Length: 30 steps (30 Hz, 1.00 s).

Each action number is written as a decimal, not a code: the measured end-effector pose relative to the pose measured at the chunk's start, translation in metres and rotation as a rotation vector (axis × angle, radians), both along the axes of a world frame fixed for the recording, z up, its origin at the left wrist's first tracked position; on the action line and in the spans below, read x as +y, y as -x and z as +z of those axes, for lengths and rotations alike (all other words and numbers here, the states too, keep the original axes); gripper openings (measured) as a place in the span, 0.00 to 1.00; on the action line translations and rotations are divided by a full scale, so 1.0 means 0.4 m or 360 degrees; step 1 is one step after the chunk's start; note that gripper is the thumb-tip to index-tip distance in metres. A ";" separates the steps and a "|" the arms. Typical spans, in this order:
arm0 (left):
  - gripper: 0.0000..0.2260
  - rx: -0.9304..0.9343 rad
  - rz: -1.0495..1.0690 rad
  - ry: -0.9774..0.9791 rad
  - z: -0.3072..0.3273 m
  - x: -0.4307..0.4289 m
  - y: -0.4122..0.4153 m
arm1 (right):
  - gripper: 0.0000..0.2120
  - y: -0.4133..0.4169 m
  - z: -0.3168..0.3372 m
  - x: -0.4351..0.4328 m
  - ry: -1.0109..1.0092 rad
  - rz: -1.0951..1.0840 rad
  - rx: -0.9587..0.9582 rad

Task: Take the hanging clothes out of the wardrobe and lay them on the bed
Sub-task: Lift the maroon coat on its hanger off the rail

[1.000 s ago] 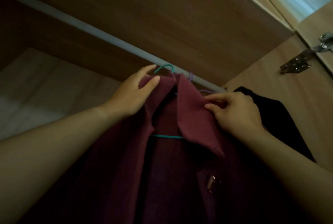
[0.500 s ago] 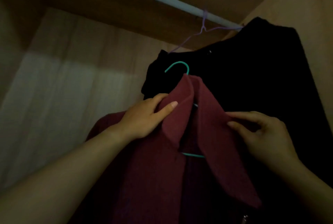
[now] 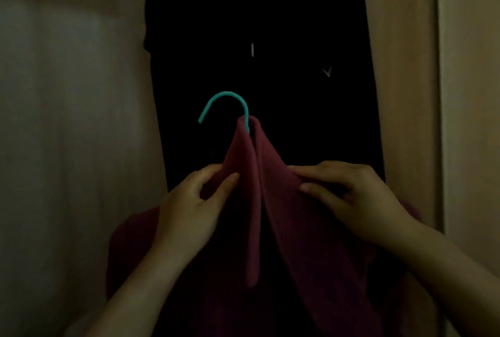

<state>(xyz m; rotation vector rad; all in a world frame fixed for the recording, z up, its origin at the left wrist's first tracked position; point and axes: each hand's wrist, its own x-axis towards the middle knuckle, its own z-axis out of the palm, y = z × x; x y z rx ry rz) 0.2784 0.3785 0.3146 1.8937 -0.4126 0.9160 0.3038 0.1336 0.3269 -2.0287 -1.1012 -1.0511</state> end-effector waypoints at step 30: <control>0.13 -0.0314 -0.1081 -0.0586 -0.400 -1.065 0.799 | 0.07 1.303 -0.535 -0.789 -0.0987 -0.1728 0.0229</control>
